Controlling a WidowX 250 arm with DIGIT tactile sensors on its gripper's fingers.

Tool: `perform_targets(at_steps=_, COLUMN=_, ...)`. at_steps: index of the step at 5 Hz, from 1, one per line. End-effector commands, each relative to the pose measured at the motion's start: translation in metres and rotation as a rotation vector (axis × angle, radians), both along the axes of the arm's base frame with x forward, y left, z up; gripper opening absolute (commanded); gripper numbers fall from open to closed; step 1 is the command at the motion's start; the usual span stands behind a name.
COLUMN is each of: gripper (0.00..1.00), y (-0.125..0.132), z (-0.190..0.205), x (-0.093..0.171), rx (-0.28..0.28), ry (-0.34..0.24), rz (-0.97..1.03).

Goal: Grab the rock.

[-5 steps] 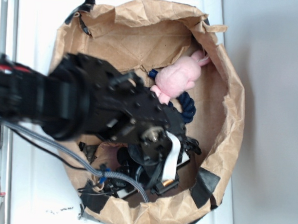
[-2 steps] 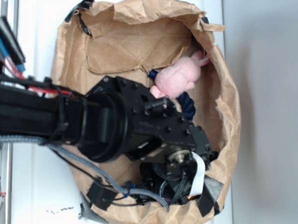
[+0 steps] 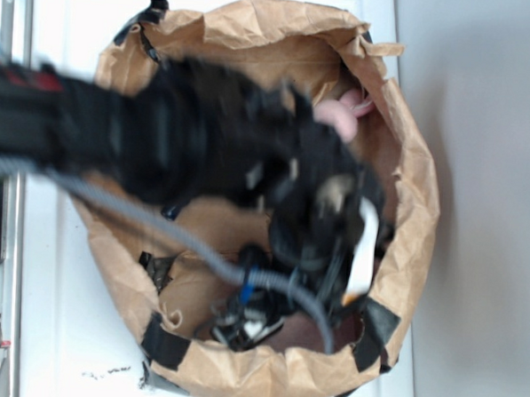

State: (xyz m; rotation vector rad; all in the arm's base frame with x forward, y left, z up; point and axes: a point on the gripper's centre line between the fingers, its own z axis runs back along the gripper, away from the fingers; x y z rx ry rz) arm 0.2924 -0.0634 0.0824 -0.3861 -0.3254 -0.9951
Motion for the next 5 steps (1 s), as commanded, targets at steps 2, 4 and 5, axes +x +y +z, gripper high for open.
perform_targets(at_steps=2, gripper=0.0, y=0.057, z=0.087, x=-0.026, rx=0.037, ry=0.066, rz=0.455)
perform_targets(at_steps=4, gripper=0.0, y=0.056, z=0.107, x=-0.041, rx=0.218, ry=0.129, rz=0.807)
perform_targets(at_steps=5, gripper=0.0, y=0.057, z=0.099, x=-0.042, rx=0.282, ry=0.094, rz=0.889)
